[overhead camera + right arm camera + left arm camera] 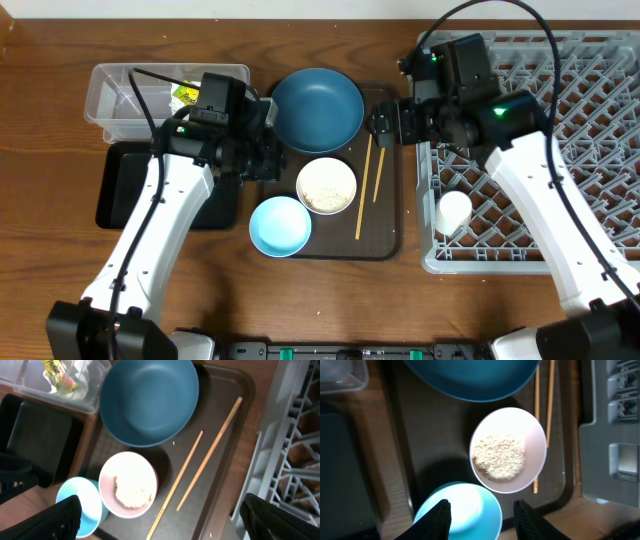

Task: Sort waste into correct bins and load items into the dishwasher rack
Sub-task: 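Grasp the rim of the pink rice bowl with the left gripper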

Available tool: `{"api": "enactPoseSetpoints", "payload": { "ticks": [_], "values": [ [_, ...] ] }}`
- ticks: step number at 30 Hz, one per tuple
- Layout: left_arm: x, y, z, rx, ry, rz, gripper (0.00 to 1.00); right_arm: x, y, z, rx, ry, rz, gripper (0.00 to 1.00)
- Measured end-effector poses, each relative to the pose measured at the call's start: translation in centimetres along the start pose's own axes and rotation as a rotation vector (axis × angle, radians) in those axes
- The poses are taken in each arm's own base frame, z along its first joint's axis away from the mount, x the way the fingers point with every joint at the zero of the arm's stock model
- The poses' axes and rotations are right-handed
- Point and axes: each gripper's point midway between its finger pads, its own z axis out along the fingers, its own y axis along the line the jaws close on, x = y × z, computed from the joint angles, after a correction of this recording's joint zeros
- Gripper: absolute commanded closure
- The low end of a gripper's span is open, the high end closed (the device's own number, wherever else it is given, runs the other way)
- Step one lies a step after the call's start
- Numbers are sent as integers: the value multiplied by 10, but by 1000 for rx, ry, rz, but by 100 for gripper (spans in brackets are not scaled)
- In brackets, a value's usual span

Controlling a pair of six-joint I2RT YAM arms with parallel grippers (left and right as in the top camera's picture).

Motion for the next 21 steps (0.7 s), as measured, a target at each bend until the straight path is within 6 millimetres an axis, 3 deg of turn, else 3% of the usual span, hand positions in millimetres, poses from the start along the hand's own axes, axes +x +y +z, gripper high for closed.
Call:
{"api": "enactPoseSetpoints", "payload": {
  "ticks": [4, 7, 12, 16, 21],
  "values": [
    [-1, 3, 0, -20, -3, -5, 56, -2, -4, 13, 7, 6, 6, 4],
    [-1, 4, 0, -26, -4, -23, 56, 3, -9, 27, 18, 40, 20, 1],
    [-2, -4, 3, -55, -15, 6, 56, -1, -15, 39, 24, 37, 27, 1],
    [-3, -29, 10, -80, -37, 102, 56, -12, -39, 25, 48, -5, 74, 1],
    [-2, -61, 24, -103, -53, 221, 56, -28, -94, -24, 128, -109, 182, 1]
  ]
}}
